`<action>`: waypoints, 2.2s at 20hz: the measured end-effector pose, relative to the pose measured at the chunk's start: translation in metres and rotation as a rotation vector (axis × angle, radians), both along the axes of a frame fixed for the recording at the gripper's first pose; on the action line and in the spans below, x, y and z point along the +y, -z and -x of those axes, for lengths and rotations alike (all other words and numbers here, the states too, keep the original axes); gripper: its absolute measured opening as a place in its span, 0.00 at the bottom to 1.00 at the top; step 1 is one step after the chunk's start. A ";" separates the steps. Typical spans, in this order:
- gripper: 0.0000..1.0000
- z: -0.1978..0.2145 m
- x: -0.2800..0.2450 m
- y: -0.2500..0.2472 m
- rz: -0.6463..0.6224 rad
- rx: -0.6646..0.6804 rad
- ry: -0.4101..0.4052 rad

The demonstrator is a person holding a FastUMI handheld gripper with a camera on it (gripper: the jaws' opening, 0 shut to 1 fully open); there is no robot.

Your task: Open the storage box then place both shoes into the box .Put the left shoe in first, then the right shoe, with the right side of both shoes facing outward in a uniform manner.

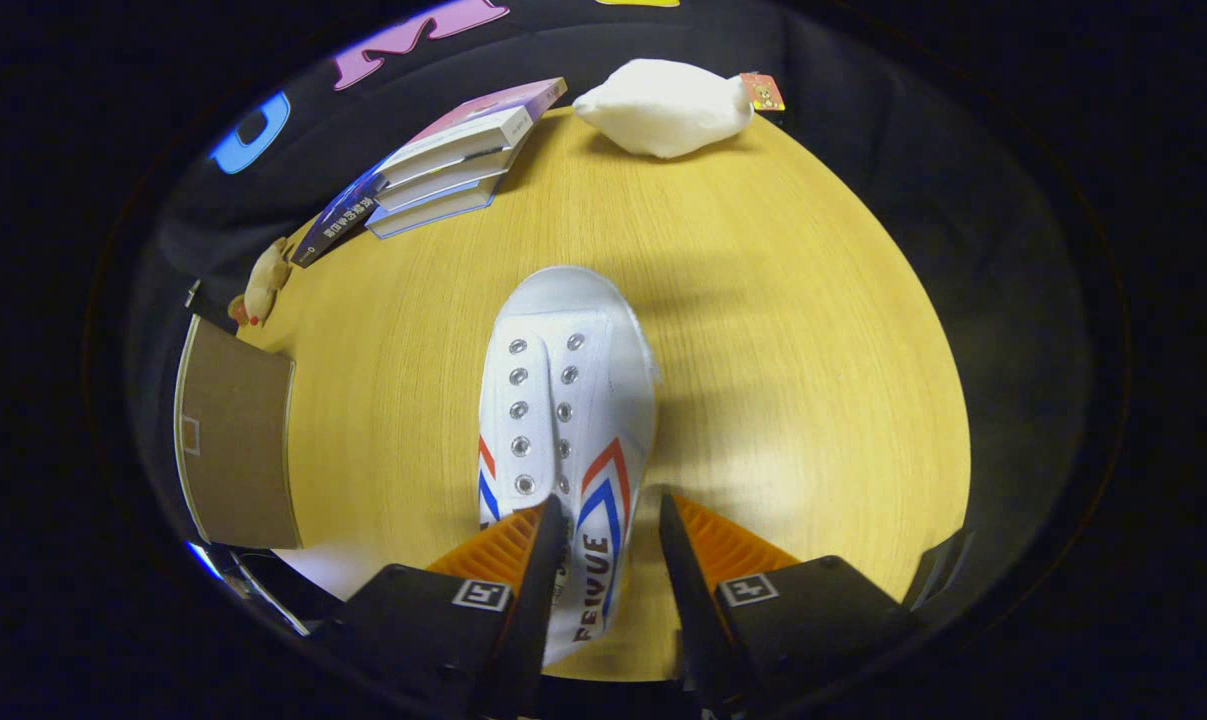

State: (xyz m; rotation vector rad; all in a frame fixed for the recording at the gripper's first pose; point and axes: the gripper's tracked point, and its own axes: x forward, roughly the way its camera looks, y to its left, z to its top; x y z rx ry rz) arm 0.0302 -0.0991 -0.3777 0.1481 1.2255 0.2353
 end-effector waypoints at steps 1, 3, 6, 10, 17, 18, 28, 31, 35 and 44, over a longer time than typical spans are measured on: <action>0.45 -0.001 -0.001 0.000 0.000 -0.006 -0.002; 0.44 0.001 -0.002 -0.001 0.005 -0.005 -0.009; 0.37 -0.001 -0.004 0.001 0.002 0.006 0.011; 0.21 -0.002 -0.008 -0.001 -0.032 -0.010 0.058; 0.08 0.006 0.008 -0.036 -0.113 -0.004 0.139; 0.08 0.008 0.014 -0.047 -0.122 -0.012 0.145; 0.08 0.029 0.106 -0.190 -0.187 -0.146 0.129; 0.08 0.038 0.147 -0.221 -0.239 -0.169 0.122; 0.08 0.051 0.204 -0.241 -0.292 -0.172 0.081; 0.08 0.079 0.331 -0.243 -0.317 -0.105 -0.084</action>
